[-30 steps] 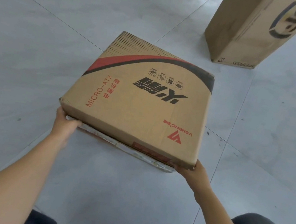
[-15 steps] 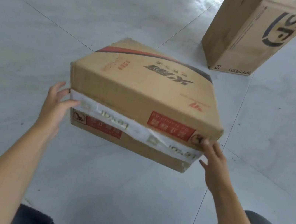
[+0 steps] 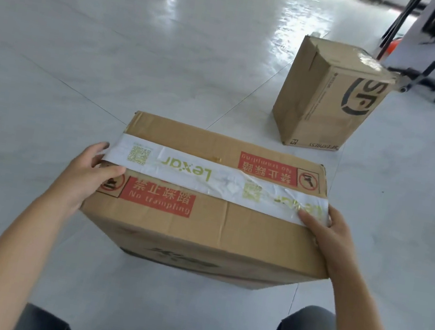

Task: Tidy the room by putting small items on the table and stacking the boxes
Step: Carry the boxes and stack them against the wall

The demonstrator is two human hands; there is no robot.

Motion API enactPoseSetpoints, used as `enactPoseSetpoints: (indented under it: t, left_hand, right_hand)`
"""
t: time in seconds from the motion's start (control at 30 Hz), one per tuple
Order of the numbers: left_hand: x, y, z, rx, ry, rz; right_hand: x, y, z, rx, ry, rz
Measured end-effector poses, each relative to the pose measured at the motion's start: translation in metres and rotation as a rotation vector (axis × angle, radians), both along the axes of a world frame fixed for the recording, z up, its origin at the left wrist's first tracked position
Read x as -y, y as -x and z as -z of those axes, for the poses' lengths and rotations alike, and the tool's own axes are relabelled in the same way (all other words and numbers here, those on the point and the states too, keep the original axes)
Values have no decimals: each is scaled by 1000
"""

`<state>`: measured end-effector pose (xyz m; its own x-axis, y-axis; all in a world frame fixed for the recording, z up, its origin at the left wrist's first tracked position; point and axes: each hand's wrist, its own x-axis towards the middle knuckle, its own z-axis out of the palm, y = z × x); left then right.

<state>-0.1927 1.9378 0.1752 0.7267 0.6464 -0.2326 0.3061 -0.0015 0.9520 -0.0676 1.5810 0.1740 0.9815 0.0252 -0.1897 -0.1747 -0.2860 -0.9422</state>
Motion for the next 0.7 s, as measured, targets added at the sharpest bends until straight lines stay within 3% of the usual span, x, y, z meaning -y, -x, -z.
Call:
enactPoseSetpoints:
  t: [0.1,0.17,0.7]
  left_hand:
    - [-1,-8,-1,-67,82,3]
    - [-2,-12,-1,-85,87,6]
    - [-1,-34,0,-58,67,-98]
  right_hand:
    - [-3,-7,4,24,249,39]
    - [-4,-11,5,-5,311,48]
    - [-8,-32,6,-102,265,31]
